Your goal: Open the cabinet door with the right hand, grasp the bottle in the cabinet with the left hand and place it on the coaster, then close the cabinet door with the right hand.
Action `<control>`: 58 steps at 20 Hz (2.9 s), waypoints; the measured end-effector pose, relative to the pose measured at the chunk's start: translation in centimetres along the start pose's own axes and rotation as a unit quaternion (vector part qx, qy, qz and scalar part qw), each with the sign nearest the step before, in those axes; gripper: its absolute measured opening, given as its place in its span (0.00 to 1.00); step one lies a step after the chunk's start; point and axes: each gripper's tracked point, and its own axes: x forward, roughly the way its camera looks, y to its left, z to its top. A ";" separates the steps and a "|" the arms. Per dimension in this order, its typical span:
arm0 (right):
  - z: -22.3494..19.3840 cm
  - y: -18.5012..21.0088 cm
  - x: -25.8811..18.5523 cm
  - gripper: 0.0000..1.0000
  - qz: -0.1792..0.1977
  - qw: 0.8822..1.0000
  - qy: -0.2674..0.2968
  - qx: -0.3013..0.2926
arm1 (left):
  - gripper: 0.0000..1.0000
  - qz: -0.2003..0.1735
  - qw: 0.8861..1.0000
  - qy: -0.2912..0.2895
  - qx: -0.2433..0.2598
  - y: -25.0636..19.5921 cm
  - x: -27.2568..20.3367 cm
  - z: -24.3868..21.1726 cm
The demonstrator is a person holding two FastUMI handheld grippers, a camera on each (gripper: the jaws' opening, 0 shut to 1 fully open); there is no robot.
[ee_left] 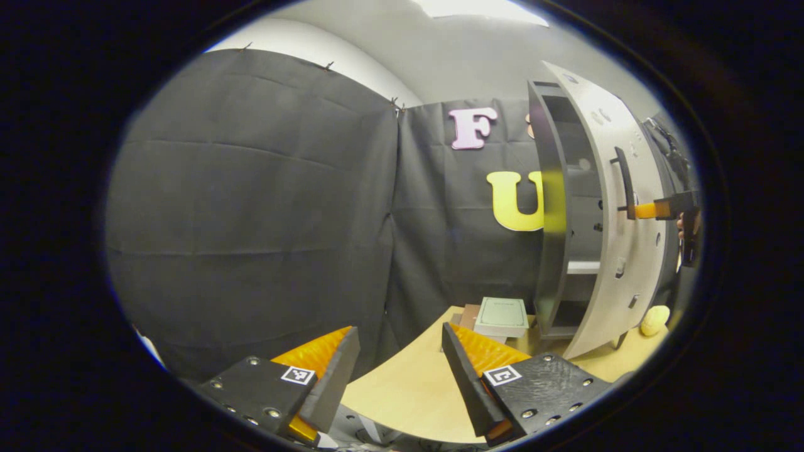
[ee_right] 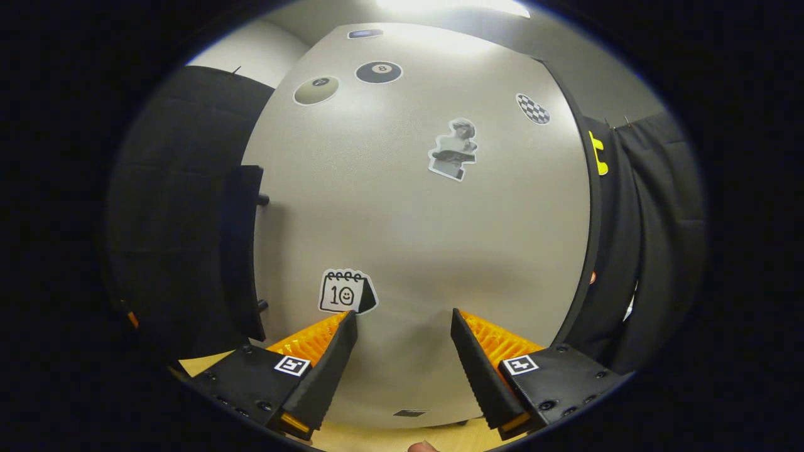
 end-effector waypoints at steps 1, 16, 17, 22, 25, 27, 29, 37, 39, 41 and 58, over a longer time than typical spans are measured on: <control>0.0 0.0 -0.2 0.95 -0.005 1.000 0.000 0.003 | 0.80 -0.003 1.000 0.000 -0.002 -0.1 -0.1 -0.1; -0.4 -1.4 -13.1 0.94 -0.052 0.997 -0.018 0.061 | 0.80 -0.162 0.986 -0.018 0.027 -9.5 1.3 3.6; -0.3 -2.4 -14.6 0.94 -0.058 0.996 -0.023 0.059 | 0.80 -0.173 0.984 -0.022 0.026 -11.1 1.1 4.0; -0.8 -8.3 -21.0 0.94 -0.090 0.994 -0.035 0.054 | 0.80 -0.233 0.972 -0.036 0.023 -19.5 -1.7 6.1; -1.8 -11.9 -24.2 0.91 -0.104 0.993 -0.030 0.049 | 0.82 -0.250 0.967 -0.050 0.026 -23.3 -3.8 7.7; -2.5 -14.0 -25.8 0.91 -0.106 0.993 -0.029 0.044 | 0.80 -0.254 0.965 -0.056 0.024 -25.3 -5.2 8.4; -3.3 -16.0 -27.2 0.94 -0.109 0.993 -0.027 0.032 | 0.80 -0.250 0.966 -0.061 0.028 -26.9 -6.3 9.0; -7.8 -20.6 -29.9 0.94 -0.098 0.995 0.004 0.000 | 0.79 -0.215 0.973 -0.065 0.043 -29.9 -9.0 9.0; -7.7 -20.3 -30.6 0.94 -0.090 0.996 -0.001 0.001 | 0.80 -0.214 0.974 -0.068 0.043 -29.8 -9.1 9.3; -7.4 -20.5 -31.0 0.94 -0.095 0.995 -0.012 0.004 | 0.80 -0.209 0.974 -0.069 0.052 -29.6 -8.9 9.4; -6.1 -19.1 -31.5 0.97 -0.112 0.992 -0.016 0.060 | 0.80 -0.229 0.968 -0.081 0.060 -28.7 -8.5 10.3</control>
